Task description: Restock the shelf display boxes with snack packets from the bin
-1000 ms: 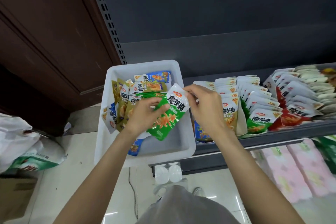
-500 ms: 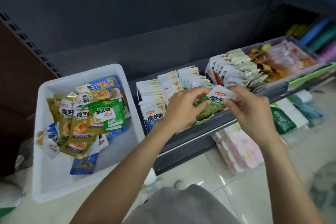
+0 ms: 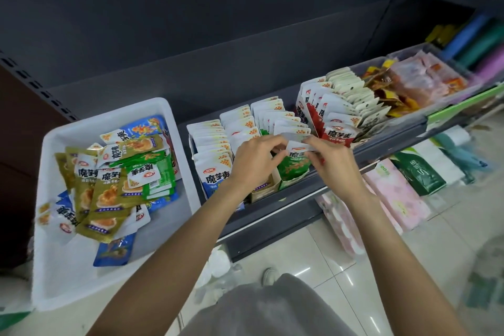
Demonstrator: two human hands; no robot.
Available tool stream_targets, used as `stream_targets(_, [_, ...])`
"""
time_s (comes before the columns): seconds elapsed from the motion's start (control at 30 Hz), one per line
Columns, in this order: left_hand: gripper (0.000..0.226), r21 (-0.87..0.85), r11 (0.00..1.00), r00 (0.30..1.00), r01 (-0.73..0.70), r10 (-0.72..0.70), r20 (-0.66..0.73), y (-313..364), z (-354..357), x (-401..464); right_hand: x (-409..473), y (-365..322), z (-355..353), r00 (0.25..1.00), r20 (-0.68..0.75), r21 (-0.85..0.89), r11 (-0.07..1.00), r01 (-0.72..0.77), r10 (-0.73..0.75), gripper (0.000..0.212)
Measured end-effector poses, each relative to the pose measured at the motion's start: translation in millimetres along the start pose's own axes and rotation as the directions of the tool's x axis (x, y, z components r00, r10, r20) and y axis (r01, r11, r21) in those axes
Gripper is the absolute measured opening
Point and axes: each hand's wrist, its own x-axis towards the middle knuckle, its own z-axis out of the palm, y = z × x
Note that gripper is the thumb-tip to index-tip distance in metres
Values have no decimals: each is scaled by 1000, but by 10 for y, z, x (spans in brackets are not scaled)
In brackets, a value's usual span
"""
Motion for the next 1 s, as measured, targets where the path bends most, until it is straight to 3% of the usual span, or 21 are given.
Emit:
stream_targets(0.27, [11,198,979,993,-38,59,-104,-46,42,16,20,-53,223,989,74,-85,989,-124,130,34])
stream_targets(0.4, [7,259,966,992,14,20,-127,-46,55,56,38,-115,226,982,-11,-138,972,-189,189,31])
stream_targets(0.53, [9,207,975,992,77,-55,-112,-68,-16,63,-26,-208,8,929,-198,3,948,-319,314,31])
stream_targets(0.67, [19,76,990,987,117,-107,-123,-44,-184,-101,-93,-450,-181,919,-238,228,938,-260,313,27])
stream_targets(0.77, [19,-27,993,943,112,-114,-311,-118,-451,-395,-65,-695,-179,945,-206,332,927,-175,252,22])
stream_targets(0.87, [23,-5,992,843,128,-111,-526,-401,-790,-830,48,-1009,-2,981,-155,397,917,-43,113,19])
stream_targets(0.93, [23,94,971,809,222,-129,-574,-664,-1028,-1155,158,-1266,210,997,-80,427,903,40,-6,19])
stream_targets(1.0, [21,195,916,823,351,-203,-530,-960,-1213,-1453,271,-1546,467,989,33,427,897,116,-144,19])
